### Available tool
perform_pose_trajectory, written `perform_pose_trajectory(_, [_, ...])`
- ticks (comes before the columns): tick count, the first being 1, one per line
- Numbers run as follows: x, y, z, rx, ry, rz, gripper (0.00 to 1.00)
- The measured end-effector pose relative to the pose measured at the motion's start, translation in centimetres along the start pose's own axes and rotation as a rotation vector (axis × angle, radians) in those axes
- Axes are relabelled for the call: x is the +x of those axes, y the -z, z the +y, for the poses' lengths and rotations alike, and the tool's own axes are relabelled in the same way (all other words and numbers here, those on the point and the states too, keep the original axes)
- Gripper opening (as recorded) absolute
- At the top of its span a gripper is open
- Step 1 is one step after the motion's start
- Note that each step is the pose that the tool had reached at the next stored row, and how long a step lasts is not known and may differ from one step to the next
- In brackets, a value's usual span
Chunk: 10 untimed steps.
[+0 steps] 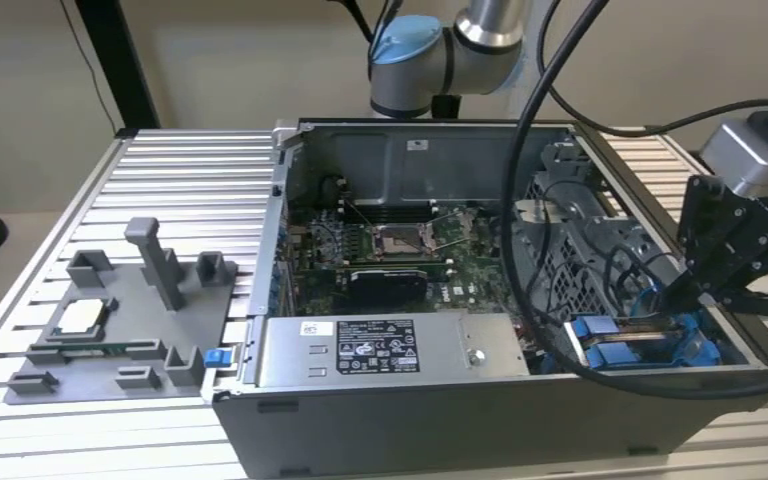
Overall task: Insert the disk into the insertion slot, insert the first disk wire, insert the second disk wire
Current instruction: 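Insert the first disk wire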
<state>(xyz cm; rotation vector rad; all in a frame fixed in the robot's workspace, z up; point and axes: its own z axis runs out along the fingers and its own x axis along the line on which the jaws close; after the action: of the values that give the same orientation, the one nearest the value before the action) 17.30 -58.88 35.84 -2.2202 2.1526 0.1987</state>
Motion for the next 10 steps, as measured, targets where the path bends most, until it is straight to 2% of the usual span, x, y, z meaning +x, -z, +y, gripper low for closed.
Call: perform_pose_trajectory(10, [-0.49,-1.12,-0.15,0.0027,-0.022,-0.0032,0.0])
